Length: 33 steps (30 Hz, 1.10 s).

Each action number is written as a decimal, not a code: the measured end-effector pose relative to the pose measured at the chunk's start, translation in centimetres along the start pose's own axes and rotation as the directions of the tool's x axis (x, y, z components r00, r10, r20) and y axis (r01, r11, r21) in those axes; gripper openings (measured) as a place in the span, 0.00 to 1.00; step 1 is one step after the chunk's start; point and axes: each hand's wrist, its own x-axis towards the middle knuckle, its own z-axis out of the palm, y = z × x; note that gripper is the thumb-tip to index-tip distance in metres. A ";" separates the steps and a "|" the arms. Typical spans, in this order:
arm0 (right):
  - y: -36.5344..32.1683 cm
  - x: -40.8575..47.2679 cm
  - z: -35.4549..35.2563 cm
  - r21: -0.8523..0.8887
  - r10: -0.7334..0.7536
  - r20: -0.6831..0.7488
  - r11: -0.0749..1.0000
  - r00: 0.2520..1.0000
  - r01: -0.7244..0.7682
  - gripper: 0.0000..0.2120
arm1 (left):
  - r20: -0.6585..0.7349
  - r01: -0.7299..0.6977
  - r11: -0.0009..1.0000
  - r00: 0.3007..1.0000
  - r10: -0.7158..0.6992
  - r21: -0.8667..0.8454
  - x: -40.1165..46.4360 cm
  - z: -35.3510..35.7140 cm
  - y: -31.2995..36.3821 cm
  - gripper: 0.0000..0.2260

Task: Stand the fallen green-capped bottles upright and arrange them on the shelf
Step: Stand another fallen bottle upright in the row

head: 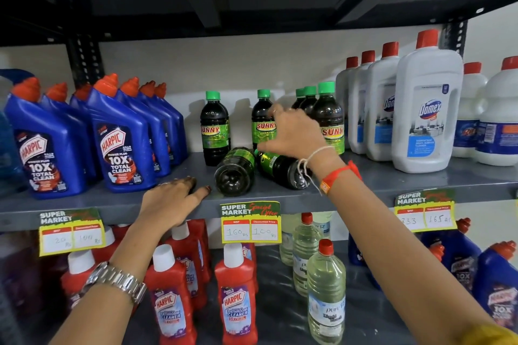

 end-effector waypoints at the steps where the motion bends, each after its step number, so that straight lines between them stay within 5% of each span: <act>1: -0.4 0.5 0.4 -0.068 0.042 0.133 0.997 0.990 -0.033 0.38 | 0.003 -0.005 1.000 1.000 0.005 -0.009 -0.1 -0.1 0.0 0.40; 4: -0.9 1.5 1.6 -0.193 0.162 0.374 0.977 0.913 -0.094 0.28 | 0.014 -0.027 1.000 1.000 0.027 0.005 -0.2 -0.1 0.0 0.47; 6: -0.8 1.8 2.3 -0.235 0.207 0.403 0.965 0.892 -0.118 0.21 | -0.017 -0.005 1.000 1.000 0.005 -0.027 0.0 0.2 -0.1 0.39; 9: -0.5 2.0 3.0 -0.250 0.255 0.367 0.953 0.895 -0.169 0.24 | -0.044 0.041 0.997 0.998 -0.044 -0.073 0.1 0.4 0.0 0.27; 13: -0.4 1.7 3.1 -0.208 0.270 0.221 0.952 0.937 -0.225 0.26 | -0.057 0.028 0.998 0.998 -0.031 -0.063 0.2 0.6 -0.2 0.32; 18: -0.1 1.2 2.1 0.125 0.317 -0.048 0.943 0.947 -0.309 0.32 | -0.068 -0.004 1.000 0.998 0.002 -0.024 0.3 0.6 -0.1 0.42; 22: -0.3 1.2 1.1 0.508 0.367 -0.224 0.835 0.903 -0.213 0.39 | -0.072 -0.001 1.000 0.997 -0.002 -0.030 0.2 0.5 -0.2 0.45; 28: -0.2 0.6 1.5 0.656 0.375 -0.230 0.742 0.898 -0.142 0.43 | -0.047 -0.043 0.999 0.998 0.044 0.026 0.1 0.3 -0.1 0.48; 33: 0.2 -0.4 4.1 0.719 0.335 -0.090 0.673 0.938 -0.172 0.50 | -0.088 -0.019 1.000 0.996 0.020 0.011 0.3 0.7 -0.2 0.42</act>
